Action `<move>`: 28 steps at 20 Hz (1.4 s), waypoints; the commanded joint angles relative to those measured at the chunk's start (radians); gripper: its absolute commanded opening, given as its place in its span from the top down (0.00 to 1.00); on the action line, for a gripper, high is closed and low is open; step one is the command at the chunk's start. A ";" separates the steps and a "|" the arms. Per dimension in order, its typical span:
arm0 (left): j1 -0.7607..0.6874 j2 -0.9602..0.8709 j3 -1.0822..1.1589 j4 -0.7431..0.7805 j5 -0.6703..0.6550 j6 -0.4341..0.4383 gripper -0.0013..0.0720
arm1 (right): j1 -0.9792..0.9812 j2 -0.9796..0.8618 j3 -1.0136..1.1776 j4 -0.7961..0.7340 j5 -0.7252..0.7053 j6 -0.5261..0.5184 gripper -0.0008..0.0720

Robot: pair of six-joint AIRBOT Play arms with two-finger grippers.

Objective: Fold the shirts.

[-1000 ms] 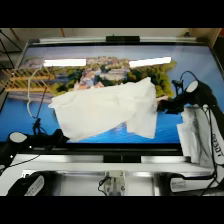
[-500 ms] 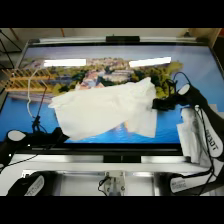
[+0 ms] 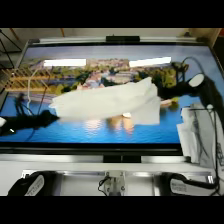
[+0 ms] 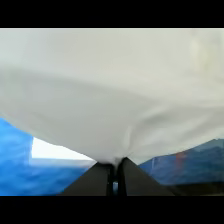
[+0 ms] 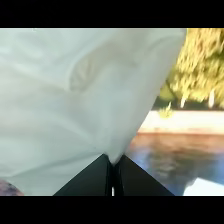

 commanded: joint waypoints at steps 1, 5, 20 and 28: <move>0.033 0.016 0.474 -0.003 -0.046 0.073 0.94 | -0.001 0.235 0.169 -0.005 -0.023 -0.020 0.90; 0.038 0.016 1.095 0.028 -0.035 0.085 0.94 | -0.001 0.554 0.352 -0.086 -0.209 0.006 0.90; 0.038 0.118 1.055 0.203 -0.330 -0.099 0.94 | -0.001 0.711 0.384 -0.420 0.148 0.177 0.90; 0.011 -0.098 0.428 0.203 -0.116 -0.049 0.94 | 0.000 0.093 0.222 -0.310 0.261 0.197 0.90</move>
